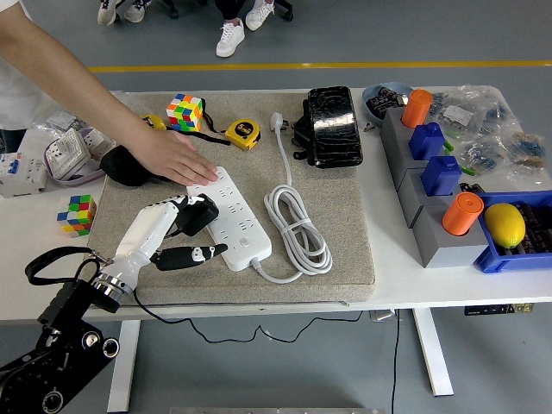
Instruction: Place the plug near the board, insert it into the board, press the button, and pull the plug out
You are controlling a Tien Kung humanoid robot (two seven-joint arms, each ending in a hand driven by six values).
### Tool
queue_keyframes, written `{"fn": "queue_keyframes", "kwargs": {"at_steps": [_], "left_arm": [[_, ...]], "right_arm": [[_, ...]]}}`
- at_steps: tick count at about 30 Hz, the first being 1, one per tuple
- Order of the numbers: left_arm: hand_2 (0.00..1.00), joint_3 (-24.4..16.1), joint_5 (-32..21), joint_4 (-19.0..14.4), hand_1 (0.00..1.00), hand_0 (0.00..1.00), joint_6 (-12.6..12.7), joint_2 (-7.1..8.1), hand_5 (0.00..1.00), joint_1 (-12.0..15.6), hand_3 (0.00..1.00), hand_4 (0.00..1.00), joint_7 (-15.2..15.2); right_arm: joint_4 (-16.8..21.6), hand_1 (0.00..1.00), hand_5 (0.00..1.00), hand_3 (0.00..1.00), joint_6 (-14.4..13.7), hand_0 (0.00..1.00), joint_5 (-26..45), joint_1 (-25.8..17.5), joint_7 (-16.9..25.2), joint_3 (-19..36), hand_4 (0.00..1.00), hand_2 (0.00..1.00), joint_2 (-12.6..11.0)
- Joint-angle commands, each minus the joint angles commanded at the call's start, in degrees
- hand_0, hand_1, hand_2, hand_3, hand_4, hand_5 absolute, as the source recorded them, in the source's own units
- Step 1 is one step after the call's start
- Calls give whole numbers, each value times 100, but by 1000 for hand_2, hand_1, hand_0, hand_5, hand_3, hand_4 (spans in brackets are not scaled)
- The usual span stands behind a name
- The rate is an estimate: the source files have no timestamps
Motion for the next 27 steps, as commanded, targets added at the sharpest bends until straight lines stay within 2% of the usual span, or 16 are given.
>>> {"fn": "queue_keyframes", "kwargs": {"at_steps": [14,27], "left_arm": [[732,140,20,-114,709,653,-51,-11,590,-164,720,986,28],[727,256,19,-47,699,641,-130,-30,591,-292,716,986,83]], "right_arm": [[7,622,395,512,-23,548,3,10,41,34,861,566,9],[13,622,391,512,-33,550,2,8,59,35,860,565,7]]}}
